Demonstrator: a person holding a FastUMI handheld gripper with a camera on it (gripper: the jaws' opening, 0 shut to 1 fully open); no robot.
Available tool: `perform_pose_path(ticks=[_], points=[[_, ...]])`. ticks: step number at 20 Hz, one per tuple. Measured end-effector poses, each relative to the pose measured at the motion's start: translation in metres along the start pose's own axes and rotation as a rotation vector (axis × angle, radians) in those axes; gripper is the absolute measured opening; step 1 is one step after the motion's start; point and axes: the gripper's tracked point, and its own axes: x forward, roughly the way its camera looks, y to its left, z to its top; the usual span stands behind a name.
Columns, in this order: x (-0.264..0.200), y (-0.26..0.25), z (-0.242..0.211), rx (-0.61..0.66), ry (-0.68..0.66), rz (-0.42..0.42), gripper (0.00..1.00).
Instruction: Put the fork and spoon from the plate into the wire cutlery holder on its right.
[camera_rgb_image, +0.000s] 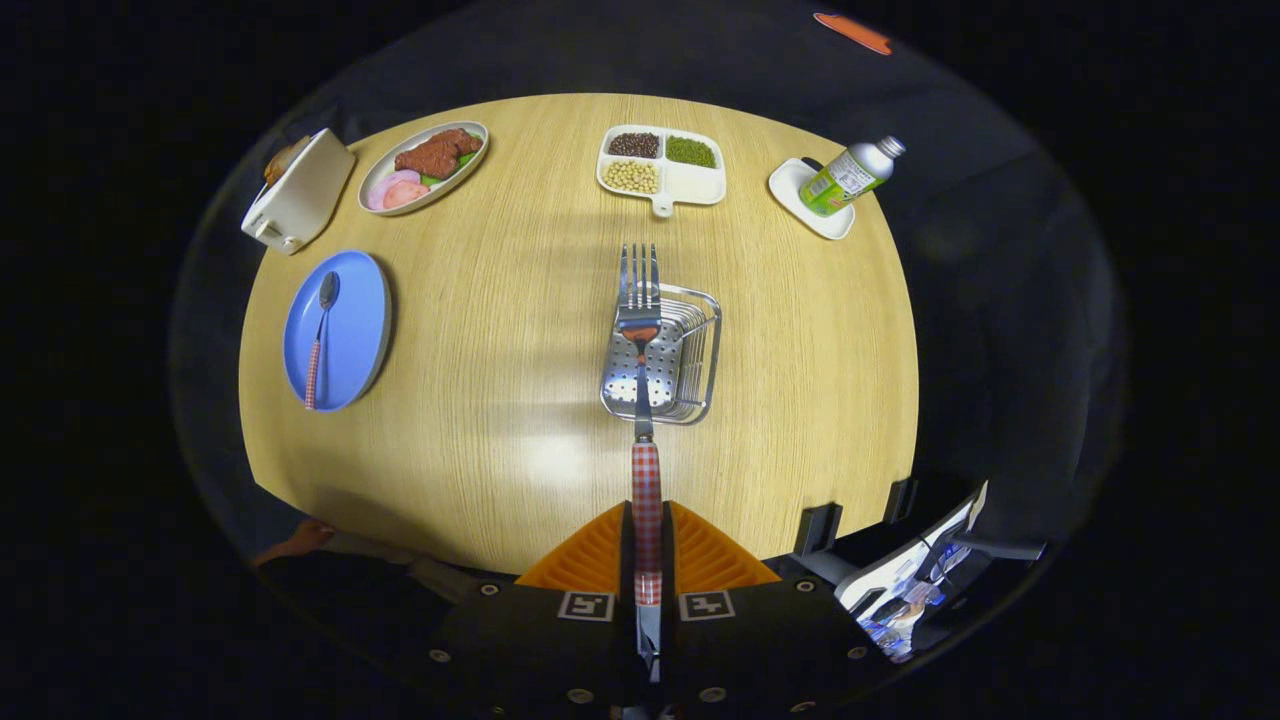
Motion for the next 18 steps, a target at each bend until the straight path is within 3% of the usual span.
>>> perform_pose_path(ticks=[18], points=[[0.020, -0.003, 0.000, -0.094, 0.288, 0.104, 0.11]])
